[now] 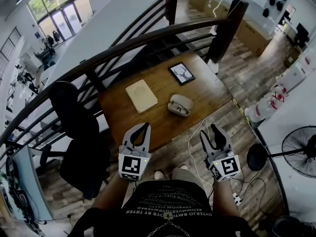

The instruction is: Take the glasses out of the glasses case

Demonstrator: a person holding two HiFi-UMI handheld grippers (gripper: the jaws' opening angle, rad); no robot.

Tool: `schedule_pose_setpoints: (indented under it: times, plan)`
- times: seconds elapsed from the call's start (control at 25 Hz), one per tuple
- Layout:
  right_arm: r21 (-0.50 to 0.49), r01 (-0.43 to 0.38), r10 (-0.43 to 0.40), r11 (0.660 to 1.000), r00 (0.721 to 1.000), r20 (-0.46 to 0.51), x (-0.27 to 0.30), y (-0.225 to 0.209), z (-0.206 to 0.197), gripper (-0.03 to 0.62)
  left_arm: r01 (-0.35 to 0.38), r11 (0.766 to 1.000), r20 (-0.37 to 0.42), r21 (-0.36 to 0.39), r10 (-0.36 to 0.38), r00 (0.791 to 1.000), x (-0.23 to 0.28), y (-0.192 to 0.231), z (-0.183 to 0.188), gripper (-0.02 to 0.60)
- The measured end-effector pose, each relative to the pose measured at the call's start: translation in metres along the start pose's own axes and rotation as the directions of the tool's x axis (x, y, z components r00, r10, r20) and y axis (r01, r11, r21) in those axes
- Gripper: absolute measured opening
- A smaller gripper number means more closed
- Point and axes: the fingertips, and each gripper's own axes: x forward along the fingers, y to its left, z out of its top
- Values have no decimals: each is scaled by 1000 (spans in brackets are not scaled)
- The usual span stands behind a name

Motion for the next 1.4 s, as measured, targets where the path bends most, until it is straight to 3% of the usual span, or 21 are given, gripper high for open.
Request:
schedule_pose_setpoints:
  times: [0.48, 1.4]
  plan:
    - [19, -2, 2, 1000, 1000, -3, 18, -28, -9, 173, -12, 1000, -19, -8, 12, 1000, 23, 7, -4, 29]
    - [39, -157, 159, 987, 985, -61, 119, -59, -28, 170, -110, 994, -68, -14, 109, 992, 100, 48, -18, 29]
